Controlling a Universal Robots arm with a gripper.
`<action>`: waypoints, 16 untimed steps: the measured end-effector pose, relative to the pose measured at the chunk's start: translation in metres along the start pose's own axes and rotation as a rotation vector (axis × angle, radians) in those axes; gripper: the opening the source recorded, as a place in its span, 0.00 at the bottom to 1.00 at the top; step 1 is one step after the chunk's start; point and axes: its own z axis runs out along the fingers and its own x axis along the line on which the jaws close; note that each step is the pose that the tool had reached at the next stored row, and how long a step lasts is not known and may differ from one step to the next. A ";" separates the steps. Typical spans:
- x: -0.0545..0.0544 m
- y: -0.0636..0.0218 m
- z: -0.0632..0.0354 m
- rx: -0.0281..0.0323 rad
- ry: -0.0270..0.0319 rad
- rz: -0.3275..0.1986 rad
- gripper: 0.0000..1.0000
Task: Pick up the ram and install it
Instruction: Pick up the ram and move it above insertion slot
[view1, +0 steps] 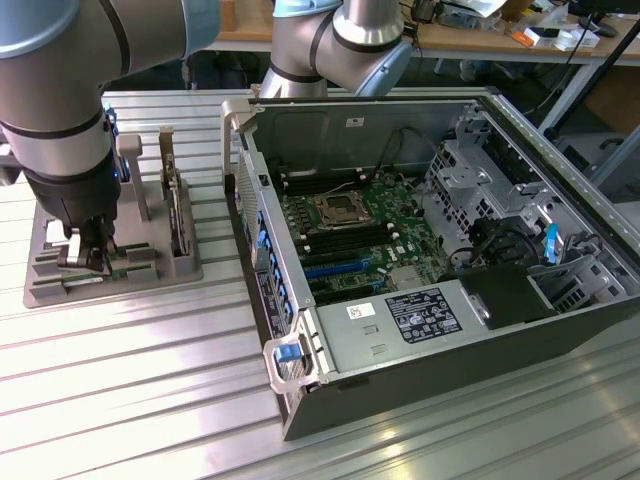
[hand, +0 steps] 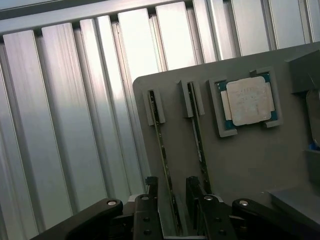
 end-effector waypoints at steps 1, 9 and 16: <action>0.000 0.0000 0.0005 -0.0001 -0.0001 0.000 0.36; 0.000 -0.0003 0.0060 -0.0001 0.0001 -0.002 0.36; 0.000 -0.0004 0.0099 -0.0001 0.0001 -0.003 0.36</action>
